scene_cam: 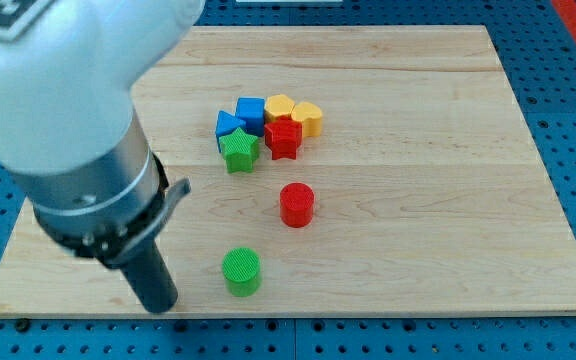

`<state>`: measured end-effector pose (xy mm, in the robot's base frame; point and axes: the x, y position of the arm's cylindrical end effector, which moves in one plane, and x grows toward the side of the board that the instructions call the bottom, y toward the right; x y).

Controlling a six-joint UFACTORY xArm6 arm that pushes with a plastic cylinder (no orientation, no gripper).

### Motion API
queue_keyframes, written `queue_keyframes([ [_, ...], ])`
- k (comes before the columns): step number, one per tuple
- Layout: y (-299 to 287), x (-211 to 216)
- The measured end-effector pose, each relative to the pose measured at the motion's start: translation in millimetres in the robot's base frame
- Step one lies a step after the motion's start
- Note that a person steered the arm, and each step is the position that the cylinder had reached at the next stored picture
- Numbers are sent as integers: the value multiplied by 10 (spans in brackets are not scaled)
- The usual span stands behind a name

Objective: Move both the circles right below the red star

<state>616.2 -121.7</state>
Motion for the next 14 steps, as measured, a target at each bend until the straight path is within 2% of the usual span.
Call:
queue_keyframes([
  [1, 765, -20],
  [2, 1006, -112],
  [4, 369, -226],
  [7, 491, -793],
  [9, 909, -810],
  [11, 928, -724],
  [14, 1337, -1072],
])
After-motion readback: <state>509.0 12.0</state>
